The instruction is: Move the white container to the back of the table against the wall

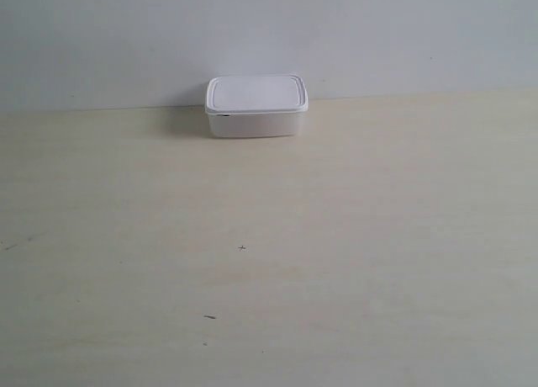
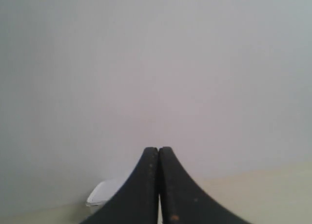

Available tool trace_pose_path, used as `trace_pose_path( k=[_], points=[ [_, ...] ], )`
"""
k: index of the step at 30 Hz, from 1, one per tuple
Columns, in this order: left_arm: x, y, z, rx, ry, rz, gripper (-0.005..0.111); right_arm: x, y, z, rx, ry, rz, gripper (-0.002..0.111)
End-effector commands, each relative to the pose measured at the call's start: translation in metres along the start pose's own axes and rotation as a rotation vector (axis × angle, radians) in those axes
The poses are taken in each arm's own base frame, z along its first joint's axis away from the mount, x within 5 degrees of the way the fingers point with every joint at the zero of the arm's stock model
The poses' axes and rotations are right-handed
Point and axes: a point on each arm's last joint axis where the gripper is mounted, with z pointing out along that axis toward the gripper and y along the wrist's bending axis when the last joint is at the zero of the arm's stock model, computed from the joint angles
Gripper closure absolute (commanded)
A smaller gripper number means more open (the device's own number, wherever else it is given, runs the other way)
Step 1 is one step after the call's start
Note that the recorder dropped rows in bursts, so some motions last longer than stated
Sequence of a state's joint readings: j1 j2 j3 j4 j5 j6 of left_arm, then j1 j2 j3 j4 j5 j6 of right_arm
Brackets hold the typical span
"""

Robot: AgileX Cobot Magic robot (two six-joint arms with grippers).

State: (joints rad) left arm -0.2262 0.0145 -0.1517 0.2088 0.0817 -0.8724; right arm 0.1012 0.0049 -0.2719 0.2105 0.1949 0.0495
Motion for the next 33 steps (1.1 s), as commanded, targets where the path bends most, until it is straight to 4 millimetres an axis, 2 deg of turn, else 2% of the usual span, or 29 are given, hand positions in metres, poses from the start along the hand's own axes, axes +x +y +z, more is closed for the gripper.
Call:
trace_pose_path(
  k=[1,7,11,17,33],
  points=[
    [0.001,0.002,-0.001,-0.008,-0.011,-0.053,0.107,0.018,-0.006,0.003,0.045,0.039,-0.01,0.108],
    [0.009,0.008,-0.001,-0.06,0.047,-0.116,0.107,0.045,-0.016,0.006,0.079,0.12,-0.106,0.108],
    [0.023,0.019,0.0,-0.095,0.086,-0.116,0.107,0.066,-0.022,0.007,0.094,0.18,-0.131,0.108],
    [0.042,0.034,0.0,-0.141,0.14,-0.112,0.107,0.085,-0.027,0.006,0.105,0.238,-0.128,0.108],
    [0.049,0.041,-0.002,-0.207,0.2,-0.088,0.107,0.09,-0.028,0.005,0.111,0.279,-0.13,0.108]
  ],
)
